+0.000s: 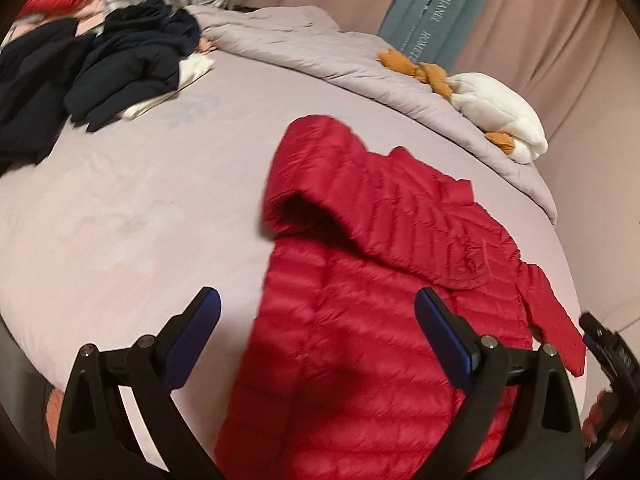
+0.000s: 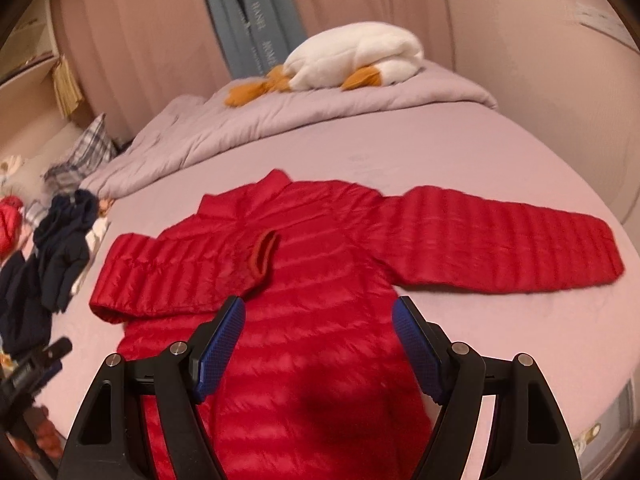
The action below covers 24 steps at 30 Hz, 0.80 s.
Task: Fold large clothes
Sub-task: 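Withdraw the open left tool from the folded sleeve, then close the right tool on the cuff of the folded sleeve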
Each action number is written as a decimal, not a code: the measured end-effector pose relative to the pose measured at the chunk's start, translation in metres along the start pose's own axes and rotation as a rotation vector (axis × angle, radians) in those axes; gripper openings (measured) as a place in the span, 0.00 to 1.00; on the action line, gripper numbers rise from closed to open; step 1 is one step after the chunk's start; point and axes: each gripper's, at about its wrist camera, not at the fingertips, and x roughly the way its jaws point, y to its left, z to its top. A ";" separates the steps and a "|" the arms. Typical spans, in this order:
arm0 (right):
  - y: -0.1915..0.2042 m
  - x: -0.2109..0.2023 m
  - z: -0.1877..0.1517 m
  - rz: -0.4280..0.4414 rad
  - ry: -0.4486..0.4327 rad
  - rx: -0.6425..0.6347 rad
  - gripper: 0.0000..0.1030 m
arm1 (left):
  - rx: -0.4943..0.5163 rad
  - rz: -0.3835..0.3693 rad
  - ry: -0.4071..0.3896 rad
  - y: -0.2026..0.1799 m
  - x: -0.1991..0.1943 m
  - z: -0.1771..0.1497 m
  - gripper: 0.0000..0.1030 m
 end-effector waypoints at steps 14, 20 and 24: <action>0.036 0.113 0.017 0.056 0.312 -0.046 0.75 | -0.120 0.021 0.002 0.055 -0.004 -0.004 0.95; 0.045 0.138 0.026 -0.084 0.318 -0.116 0.75 | -0.154 0.041 -0.011 0.072 -0.008 -0.002 0.95; 0.046 0.147 0.026 -0.051 0.355 -0.094 0.75 | -0.189 0.056 -0.007 0.087 -0.008 -0.003 0.95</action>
